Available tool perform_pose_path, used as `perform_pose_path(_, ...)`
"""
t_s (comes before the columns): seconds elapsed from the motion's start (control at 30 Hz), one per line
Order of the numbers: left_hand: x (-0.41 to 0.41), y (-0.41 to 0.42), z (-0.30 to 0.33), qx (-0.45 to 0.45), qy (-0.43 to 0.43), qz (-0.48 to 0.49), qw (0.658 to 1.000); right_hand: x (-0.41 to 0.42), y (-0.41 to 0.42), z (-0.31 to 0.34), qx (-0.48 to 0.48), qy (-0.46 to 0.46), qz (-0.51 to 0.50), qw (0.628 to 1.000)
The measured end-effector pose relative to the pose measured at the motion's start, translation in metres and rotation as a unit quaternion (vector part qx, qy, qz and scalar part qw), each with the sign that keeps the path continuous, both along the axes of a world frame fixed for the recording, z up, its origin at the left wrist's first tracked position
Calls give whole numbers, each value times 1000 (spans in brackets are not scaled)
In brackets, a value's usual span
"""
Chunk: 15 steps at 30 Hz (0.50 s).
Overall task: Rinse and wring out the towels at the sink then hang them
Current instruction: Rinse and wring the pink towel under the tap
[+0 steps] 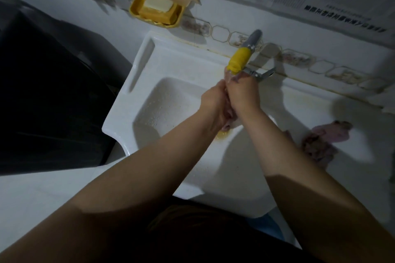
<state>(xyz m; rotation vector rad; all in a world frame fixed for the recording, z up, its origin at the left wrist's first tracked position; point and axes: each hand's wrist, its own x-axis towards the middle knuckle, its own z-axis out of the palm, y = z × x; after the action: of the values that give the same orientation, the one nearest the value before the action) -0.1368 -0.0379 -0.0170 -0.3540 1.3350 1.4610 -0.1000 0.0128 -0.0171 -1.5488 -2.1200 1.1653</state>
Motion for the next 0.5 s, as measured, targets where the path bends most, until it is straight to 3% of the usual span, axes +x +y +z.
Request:
perform_pose_path(0.07, -9, 3, -2, 13, 14, 1, 1000, -1, -5, 2, 0, 38, -1, 999)
perform_pose_path(0.17, -17, 5, -2, 26, 22, 0, 999, -1, -18, 6, 40, 13, 47, 998)
perform_pose_path(0.27, -1, 10, 8, -5, 3, -67, 998, 1, 8, 4, 14, 14, -24, 1000)
perform_pose_path(0.37, -9, 7, -3, 25, 17, -21, 999, -1, -10, -1, 22, 43, 9, 999)
perform_pose_path(0.43, -14, 4, -5, 52, 0, -11, 999, 0, -19, -4, 35, 14, 46, 998)
perform_pose_path(0.5, -12, 4, -3, 40, -18, -68, 997, 1, 1, -4, 39, -22, 16, 999)
